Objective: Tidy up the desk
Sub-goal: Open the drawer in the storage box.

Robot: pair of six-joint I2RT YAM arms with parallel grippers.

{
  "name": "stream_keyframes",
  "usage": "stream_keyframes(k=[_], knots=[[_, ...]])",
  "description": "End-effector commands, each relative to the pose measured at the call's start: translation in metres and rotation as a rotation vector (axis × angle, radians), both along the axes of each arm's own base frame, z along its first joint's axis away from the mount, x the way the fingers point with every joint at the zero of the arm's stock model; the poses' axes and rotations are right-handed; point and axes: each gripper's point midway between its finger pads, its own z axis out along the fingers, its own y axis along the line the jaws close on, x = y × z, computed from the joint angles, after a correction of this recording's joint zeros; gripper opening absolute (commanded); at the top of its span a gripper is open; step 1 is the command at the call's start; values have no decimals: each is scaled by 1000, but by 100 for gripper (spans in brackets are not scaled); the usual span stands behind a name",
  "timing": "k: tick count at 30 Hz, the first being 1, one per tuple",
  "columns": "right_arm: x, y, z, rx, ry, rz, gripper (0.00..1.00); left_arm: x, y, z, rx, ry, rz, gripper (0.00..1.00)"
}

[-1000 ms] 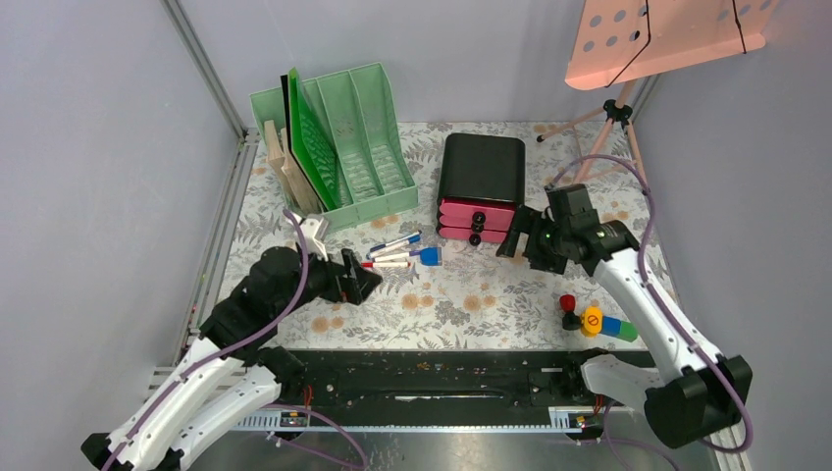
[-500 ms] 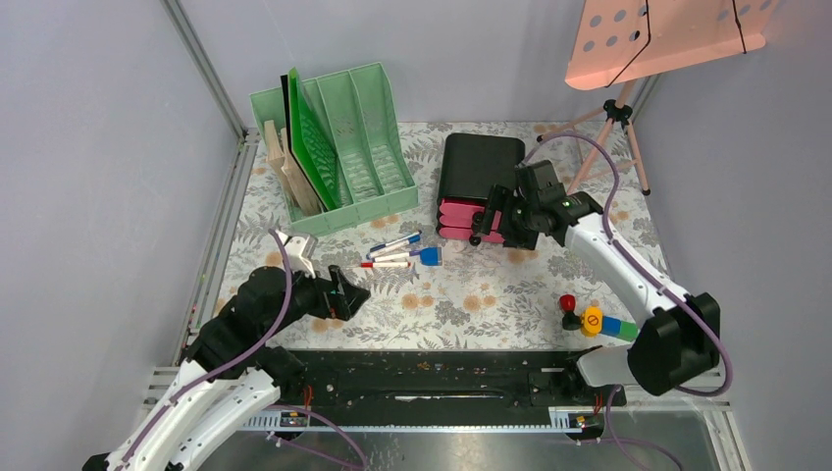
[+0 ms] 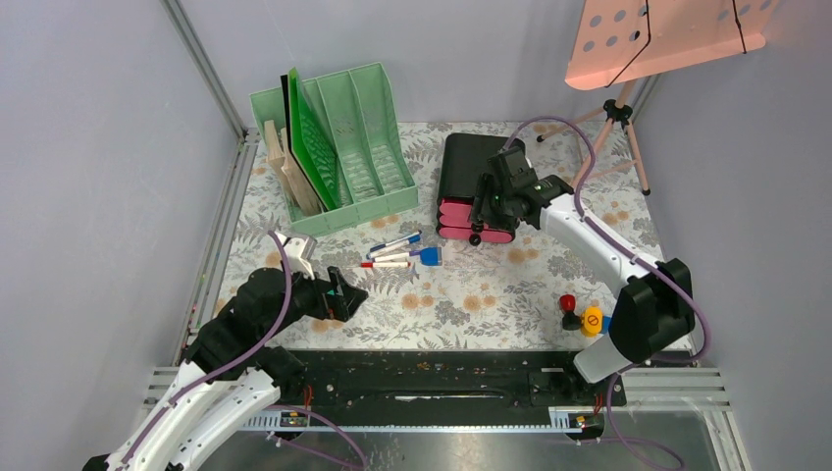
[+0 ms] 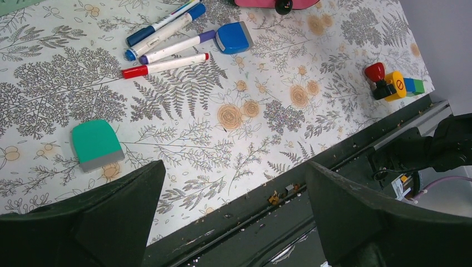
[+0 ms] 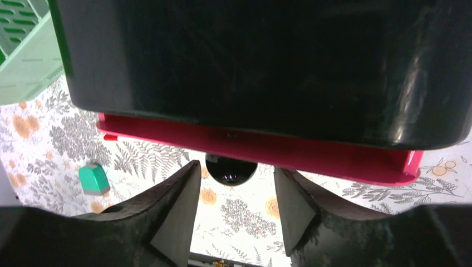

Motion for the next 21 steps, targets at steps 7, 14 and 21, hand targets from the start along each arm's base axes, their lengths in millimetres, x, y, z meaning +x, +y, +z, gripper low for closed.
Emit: stream_keyframes(k=[7, 14, 21], knots=[[22, -4, 12, -59, -71, -64, 42, 3, -1, 14, -25, -53, 1, 99], [15, -6, 15, -52, -73, -54, 10, 4, -1, 13, -21, -46, 2, 99], [-4, -8, 12, -40, -46, -26, 0, 5, 1, 9, -7, -13, 25, 99]])
